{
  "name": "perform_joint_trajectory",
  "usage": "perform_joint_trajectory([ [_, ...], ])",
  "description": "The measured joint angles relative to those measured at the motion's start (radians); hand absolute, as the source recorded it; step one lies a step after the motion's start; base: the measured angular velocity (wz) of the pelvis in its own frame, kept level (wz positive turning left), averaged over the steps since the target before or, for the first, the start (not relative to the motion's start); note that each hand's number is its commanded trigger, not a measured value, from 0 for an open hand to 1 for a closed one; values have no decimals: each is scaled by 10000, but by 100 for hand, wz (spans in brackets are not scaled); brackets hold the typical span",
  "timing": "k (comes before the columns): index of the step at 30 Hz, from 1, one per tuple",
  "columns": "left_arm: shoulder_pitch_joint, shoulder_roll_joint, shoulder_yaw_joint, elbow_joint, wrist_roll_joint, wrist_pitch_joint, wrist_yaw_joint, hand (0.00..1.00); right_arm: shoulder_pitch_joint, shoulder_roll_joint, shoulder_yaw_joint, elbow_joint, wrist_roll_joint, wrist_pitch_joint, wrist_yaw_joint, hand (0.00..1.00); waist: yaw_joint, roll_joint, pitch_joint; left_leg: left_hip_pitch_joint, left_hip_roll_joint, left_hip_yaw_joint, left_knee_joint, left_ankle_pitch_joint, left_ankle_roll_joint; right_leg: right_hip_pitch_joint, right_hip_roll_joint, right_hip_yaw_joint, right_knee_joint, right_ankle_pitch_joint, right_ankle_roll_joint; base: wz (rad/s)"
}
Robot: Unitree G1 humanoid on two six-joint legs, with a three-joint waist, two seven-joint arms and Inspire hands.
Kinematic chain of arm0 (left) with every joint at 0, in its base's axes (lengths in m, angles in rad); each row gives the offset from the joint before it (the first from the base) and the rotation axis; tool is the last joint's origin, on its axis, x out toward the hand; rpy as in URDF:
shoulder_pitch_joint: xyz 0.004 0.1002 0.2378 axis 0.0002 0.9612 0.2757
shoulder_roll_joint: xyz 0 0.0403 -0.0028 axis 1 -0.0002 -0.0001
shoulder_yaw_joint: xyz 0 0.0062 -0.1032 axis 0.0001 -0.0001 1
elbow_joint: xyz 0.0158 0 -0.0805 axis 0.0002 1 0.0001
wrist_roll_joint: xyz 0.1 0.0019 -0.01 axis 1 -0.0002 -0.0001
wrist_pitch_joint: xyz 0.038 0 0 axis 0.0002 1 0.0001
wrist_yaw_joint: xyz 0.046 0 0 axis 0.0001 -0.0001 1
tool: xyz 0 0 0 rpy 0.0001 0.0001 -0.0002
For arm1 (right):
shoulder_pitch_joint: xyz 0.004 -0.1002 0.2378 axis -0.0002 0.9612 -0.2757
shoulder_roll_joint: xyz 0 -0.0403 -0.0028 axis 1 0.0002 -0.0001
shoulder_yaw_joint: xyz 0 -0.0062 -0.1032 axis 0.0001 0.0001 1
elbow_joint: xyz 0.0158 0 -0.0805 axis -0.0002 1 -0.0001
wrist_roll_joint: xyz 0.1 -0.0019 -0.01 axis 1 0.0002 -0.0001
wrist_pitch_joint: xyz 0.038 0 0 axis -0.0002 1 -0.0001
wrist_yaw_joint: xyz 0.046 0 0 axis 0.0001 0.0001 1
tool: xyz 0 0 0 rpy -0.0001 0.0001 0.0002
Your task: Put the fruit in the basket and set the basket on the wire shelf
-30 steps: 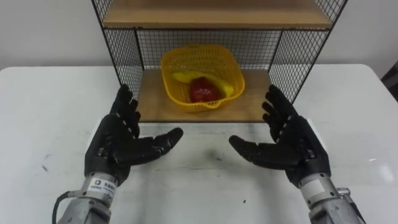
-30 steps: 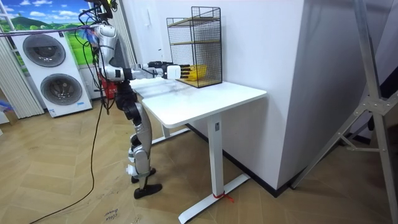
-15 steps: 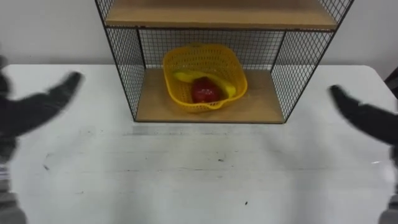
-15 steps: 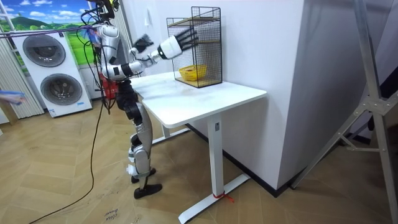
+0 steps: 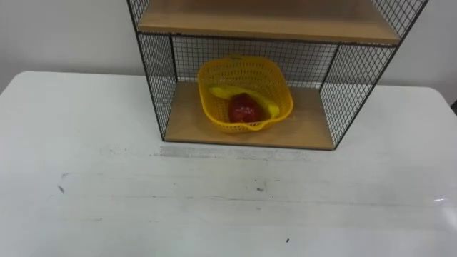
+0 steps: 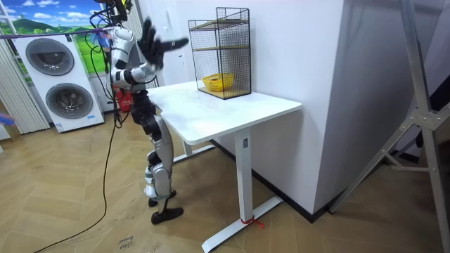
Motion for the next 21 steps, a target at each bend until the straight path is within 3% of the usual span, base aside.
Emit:
perform_joint_trajectory([
  [3,316,7,-259,2035,-716,184,318,0,184,185,8,1811,1020,285,-142,0,-15,66,-9,-213,-33,5,108,22,35,-140,-39,-8,98,-1,-2,0],
  [5,434,5,-1066,4282,-1193,365,324,0,189,238,250,3859,1931,396,-145,0,-12,83,10,-217,-76,-41,111,35,58,-108,-78,-30,72,-1,-1,5],
  [6,467,-4,-1352,4807,-1325,417,309,0,205,289,372,4393,2163,419,-94,0,-22,86,11,-215,-86,-66,111,37,61,-99,-92,-56,72,-5,3,13],
  [8,474,-63,-2381,6820,-1933,618,21,0,259,647,869,6128,3135,532,80,0,-43,82,14,-210,-127,-174,104,10,17,-100,-152,-223,40,-34,10,13],
  [12,416,-460,-3044,9934,-2240,835,-1021,0,-118,759,1318,9948,3542,717,907,0,-219,80,-3,-145,-169,-267,94,17,23,147,-196,-221,-96,-46,26,7],
  [16,228,-682,-3240,11987,-2071,1385,-2201,0,-563,767,1758,12184,3260,1106,1733,0,-318,88,3,24,-168,-247,96,10,16,251,-197,3,-131,-93,45,0],
  [21,-70,-814,-3751,13703,62,2205,-4317,0,-1405,636,2828,14601,1666,2087,3877,0,-368,122,21,253,-163,-166,83,30,-18,553,-187,46,-341,-106,29,-4],
])
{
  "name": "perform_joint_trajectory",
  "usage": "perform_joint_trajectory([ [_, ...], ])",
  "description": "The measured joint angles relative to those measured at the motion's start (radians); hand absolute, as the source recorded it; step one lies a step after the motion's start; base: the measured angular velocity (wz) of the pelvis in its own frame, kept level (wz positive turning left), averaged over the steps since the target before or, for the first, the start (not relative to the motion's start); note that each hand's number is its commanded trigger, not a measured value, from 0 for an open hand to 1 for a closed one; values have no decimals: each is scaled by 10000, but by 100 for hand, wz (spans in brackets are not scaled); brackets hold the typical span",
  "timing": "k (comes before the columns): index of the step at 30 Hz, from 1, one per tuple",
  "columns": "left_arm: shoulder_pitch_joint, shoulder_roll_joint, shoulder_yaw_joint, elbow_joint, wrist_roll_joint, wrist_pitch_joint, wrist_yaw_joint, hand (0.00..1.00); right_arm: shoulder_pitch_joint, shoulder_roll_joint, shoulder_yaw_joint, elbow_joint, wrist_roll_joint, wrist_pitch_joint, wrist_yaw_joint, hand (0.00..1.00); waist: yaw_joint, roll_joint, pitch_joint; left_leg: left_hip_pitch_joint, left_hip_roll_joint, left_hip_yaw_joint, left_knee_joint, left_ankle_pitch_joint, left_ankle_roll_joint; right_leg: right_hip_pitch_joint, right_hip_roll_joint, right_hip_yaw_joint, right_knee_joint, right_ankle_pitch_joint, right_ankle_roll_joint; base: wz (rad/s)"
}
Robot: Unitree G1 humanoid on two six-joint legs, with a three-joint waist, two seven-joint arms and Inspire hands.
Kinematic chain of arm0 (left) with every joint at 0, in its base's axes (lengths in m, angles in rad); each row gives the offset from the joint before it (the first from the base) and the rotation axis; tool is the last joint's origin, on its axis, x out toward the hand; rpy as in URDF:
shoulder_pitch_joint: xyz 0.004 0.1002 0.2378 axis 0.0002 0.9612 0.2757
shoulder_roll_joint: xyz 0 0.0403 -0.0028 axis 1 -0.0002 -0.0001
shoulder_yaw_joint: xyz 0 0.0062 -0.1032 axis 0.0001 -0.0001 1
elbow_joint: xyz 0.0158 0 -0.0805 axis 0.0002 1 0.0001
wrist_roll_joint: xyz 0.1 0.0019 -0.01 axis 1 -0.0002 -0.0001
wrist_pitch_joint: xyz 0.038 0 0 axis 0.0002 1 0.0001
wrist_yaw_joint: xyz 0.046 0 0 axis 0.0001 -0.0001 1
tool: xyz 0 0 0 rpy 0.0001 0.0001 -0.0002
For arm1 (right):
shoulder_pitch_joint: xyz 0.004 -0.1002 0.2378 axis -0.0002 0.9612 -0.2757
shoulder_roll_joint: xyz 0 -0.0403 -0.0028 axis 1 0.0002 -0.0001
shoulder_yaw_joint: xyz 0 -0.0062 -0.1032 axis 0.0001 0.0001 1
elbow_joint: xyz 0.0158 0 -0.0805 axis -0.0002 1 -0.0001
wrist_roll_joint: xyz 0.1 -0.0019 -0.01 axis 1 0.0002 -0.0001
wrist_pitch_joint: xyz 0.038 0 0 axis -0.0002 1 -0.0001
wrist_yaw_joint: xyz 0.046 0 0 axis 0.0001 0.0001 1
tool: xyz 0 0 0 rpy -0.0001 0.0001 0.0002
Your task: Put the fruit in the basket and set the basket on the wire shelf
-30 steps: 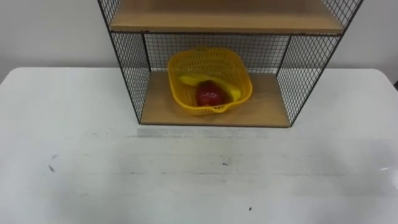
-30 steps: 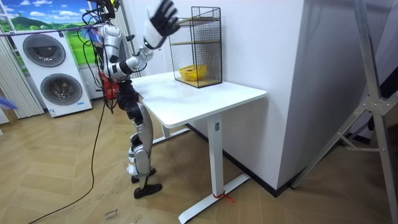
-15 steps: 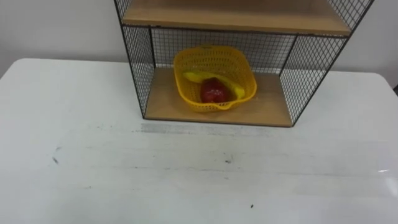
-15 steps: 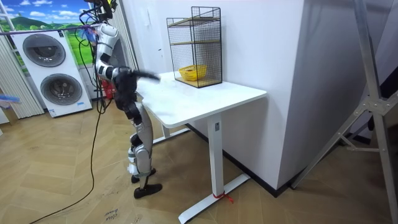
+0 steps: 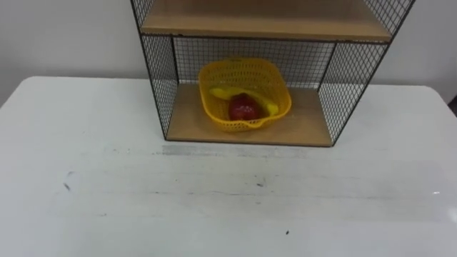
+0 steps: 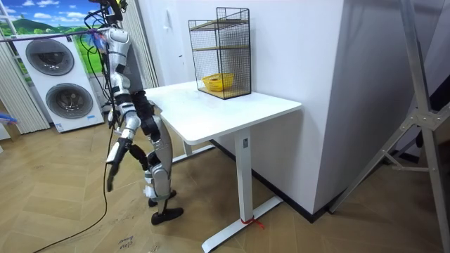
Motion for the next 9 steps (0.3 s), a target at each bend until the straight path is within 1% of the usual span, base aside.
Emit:
perform_joint_trajectory([
  [2,-238,11,-537,497,1249,498,-970,0,-340,-48,709,454,-1185,558,1148,0,-39,-4,2,139,1,13,0,4,-27,172,8,7,-72,-26,-44,0],
  [3,-343,21,-735,642,1578,613,-1160,0,-442,-71,956,527,-1568,653,1407,0,-44,-3,2,139,0,20,0,15,-39,176,11,24,-81,-27,-49,0],
  [5,-797,14,-1374,926,2900,1062,-1848,0,-813,-214,1917,847,-2700,964,2317,0,-57,-9,5,194,10,30,0,48,-70,220,91,72,-96,-15,-77,0],
  [6,-904,10,-1487,979,3199,1144,-1993,0,-897,-245,2078,911,-2971,1042,2486,0,-37,-11,5,217,16,39,0,48,-72,231,104,91,-111,-21,-88,-5],
  [7,-1092,4,-1711,1021,3723,1346,-2253,0,-1120,-295,2364,1054,-3518,1217,2773,0,-19,-26,10,251,29,75,-1,52,-83,235,121,146,-108,-44,-124,-10],
  [8,-1260,-6,-1905,1042,4188,1484,-2454,0,-1274,-299,2441,1062,-4026,1369,3041,0,-8,-31,12,269,48,126,-2,58,-97,232,144,213,-123,-55,-143,-10],
  [9,-1340,-3,-2049,1053,4411,1542,-2520,0,-1326,-299,2535,1064,-4207,1420,3186,0,-14,-31,12,274,54,136,-3,60,-103,231,149,220,-124,-59,-151,-6],
])
